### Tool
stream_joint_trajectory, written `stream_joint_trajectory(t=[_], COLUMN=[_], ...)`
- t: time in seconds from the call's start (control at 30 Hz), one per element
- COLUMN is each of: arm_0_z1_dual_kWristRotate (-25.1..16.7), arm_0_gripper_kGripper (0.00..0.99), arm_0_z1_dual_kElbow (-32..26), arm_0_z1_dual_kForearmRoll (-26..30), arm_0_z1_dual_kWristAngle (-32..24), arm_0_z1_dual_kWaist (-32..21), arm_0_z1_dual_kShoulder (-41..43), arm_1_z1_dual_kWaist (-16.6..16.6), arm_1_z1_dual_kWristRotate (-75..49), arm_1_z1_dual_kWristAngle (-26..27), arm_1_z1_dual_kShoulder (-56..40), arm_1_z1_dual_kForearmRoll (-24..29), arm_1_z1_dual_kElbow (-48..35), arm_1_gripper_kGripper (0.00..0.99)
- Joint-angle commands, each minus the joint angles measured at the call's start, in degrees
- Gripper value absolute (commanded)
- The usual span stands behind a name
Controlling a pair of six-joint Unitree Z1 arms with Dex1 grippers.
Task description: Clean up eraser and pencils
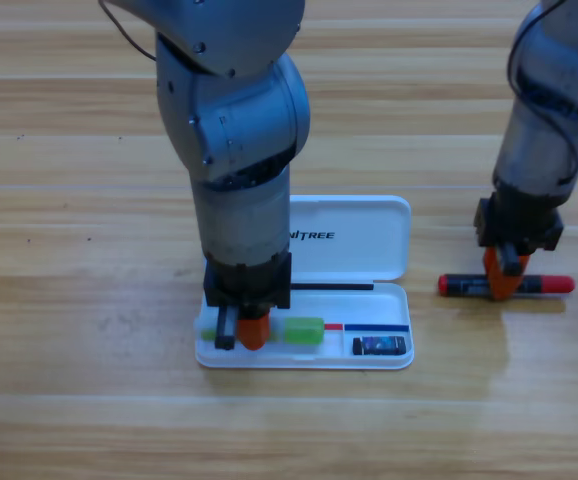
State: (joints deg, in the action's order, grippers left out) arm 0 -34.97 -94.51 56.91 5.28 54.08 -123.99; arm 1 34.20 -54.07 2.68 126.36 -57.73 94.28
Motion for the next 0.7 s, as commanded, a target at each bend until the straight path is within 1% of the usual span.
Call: stream_joint_trajectory(t=[0.03, 0.23, 0.27, 0.33, 0.37, 0.4, 0.43, 0.47, 0.5, 0.7], arm_0_z1_dual_kWristRotate=[0.61, 0.61, 0.61, 0.61, 0.78, 0.78, 0.78, 0.78, 0.78, 0.87], arm_0_gripper_kGripper=[0.000, 0.000, 0.107, 0.540, 0.723, 0.861, 0.942, 0.979, 0.990, 0.990], arm_0_z1_dual_kElbow=[-0.15, -0.32, -0.24, -0.06, 0.03, 0.03, 0.11, 0.11, 0.20, 0.20], arm_0_z1_dual_kForearmRoll=[-1.10, -1.01, -0.92, -0.92, -0.92, -0.92, -0.92, -0.92, -0.92, -1.01], arm_0_z1_dual_kWristAngle=[-0.27, -0.01, 0.08, 0.17, 0.26, 0.26, 0.26, 0.35, 0.35, 0.52], arm_0_z1_dual_kWaist=[1.21, 1.29, 1.29, 1.29, 1.29, 1.29, 1.29, 1.29, 1.29, 1.29], arm_0_z1_dual_kShoulder=[-0.12, -0.20, -0.20, -0.20, -0.20, -0.20, -0.20, -0.12, -0.12, -0.29], arm_1_z1_dual_kWaist=[0.78, 0.78, 0.78, 0.78, 0.78, 0.87, 0.96, 0.96, 0.96, 1.66], arm_1_z1_dual_kWristRotate=[0.46, 0.46, 0.46, 0.46, 0.46, 0.46, 0.46, 0.46, 0.46, 0.64], arm_1_z1_dual_kWristAngle=[-0.66, -1.10, -1.10, -1.01, -1.01, -1.01, -1.01, -1.01, -1.01, -0.75], arm_1_z1_dual_kShoulder=[-5.78, -6.13, -6.31, -7.10, -7.45, -7.80, -8.15, -8.33, -8.50, -8.77], arm_1_z1_dual_kForearmRoll=[-0.63, -0.63, -0.63, -0.63, -0.63, -0.71, -0.89, -0.98, -1.06, -1.33], arm_1_z1_dual_kElbow=[-2.52, -3.93, -4.19, -4.72, -4.89, -4.98, -4.89, -4.89, -4.89, -4.81], arm_1_gripper_kGripper=[0.000, 0.000, 0.000, 0.000, 0.000, 0.000, 0.000, 0.000, 0.000, 0.000])
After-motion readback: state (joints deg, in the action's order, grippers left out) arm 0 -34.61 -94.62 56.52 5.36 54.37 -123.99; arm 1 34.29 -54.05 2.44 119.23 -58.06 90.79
